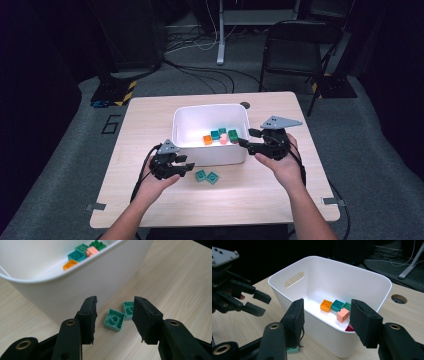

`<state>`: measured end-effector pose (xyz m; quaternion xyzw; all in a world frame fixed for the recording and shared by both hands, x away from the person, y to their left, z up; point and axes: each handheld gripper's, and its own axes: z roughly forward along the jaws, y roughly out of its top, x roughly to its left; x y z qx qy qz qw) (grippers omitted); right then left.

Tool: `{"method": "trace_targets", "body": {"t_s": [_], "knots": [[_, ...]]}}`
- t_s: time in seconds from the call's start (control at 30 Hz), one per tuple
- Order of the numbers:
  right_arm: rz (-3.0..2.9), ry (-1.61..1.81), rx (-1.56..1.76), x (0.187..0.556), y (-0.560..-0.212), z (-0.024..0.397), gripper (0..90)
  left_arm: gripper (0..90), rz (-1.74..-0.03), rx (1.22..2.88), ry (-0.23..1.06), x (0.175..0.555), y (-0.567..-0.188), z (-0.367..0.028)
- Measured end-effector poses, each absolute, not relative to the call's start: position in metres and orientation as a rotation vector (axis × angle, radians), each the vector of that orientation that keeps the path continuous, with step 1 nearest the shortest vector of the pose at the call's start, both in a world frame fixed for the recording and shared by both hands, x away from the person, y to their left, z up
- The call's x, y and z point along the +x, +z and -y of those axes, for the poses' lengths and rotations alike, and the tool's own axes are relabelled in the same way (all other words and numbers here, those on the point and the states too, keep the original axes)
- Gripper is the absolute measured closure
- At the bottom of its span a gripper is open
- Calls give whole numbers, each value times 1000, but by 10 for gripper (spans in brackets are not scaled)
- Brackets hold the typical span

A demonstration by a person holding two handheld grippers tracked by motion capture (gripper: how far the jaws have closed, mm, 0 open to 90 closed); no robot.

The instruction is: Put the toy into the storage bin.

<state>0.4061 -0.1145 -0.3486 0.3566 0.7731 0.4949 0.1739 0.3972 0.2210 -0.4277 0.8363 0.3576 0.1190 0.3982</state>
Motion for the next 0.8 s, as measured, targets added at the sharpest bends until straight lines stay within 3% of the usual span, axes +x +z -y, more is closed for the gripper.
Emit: {"method": "trace_targets", "body": {"t_s": [0.33,0.8], "knots": [[-2197,1399,1014,407,-350,113,447,539,-931,2162,306,401,-462,-213],[-2201,1420,1029,410,-352,117,448,532,-820,2222,249,404,-487,-186]]}}
